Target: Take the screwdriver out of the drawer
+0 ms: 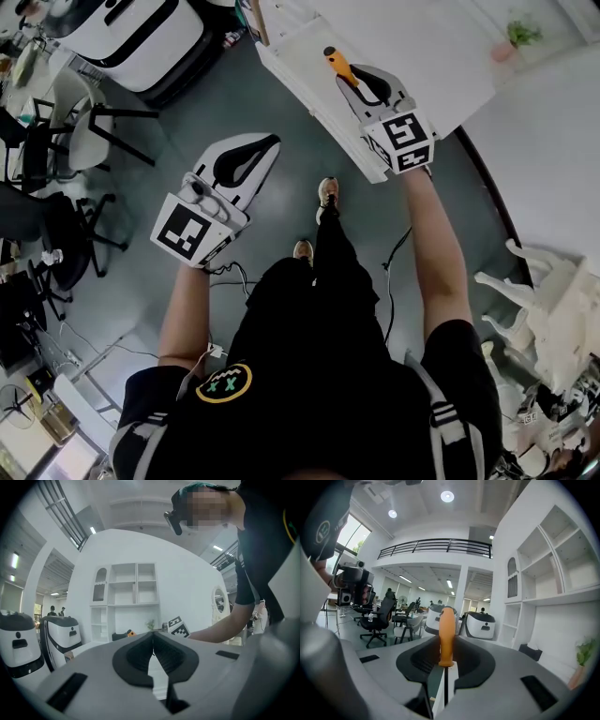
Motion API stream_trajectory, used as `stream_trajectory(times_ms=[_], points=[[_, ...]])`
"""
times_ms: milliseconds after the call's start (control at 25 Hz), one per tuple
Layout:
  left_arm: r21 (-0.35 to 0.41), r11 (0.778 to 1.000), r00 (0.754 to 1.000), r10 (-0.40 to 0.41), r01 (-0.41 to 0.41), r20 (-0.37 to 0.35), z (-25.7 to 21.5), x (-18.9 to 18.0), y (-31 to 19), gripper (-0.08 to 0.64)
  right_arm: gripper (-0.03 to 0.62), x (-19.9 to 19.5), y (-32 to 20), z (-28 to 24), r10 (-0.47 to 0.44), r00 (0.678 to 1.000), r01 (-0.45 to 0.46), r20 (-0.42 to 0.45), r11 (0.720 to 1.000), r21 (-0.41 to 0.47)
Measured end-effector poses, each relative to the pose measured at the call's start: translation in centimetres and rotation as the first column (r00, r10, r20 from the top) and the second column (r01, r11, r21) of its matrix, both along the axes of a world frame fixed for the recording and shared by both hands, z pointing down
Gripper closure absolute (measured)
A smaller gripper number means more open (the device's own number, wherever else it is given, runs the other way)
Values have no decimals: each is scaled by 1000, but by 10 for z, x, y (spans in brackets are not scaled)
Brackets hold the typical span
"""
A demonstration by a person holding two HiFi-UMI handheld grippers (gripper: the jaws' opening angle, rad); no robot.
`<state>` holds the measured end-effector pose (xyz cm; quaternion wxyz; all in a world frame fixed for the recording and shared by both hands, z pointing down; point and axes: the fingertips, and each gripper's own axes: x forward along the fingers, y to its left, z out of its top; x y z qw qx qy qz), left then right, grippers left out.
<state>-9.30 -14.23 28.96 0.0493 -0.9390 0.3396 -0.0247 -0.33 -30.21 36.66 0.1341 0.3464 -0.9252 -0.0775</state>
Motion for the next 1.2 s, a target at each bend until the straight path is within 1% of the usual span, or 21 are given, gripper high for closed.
stream_trajectory(times_ms=[320, 520, 760, 1080, 1200], points=[[27, 999, 999, 34, -34, -6, -19, 4, 49, 540, 476, 3, 78, -55, 1, 999, -5, 55, 997, 72], [31, 998, 999, 50, -50, -13, -29, 6, 64, 540, 476, 4, 114, -84, -4, 996, -5, 87, 995, 104], [49, 997, 998, 57, -56, -17, -42, 17, 73, 540, 476, 11, 153, -116, -33, 991, 14, 126, 988, 153], [62, 997, 999, 44, -42, -25, -62, 47, 82, 540, 474, 33, 201, -144, -80, 981, 49, 178, 984, 169], [71, 997, 999, 32, -29, -30, -70, 61, 84, 540, 474, 44, 215, -154, -99, 970, 63, 220, 984, 165]])
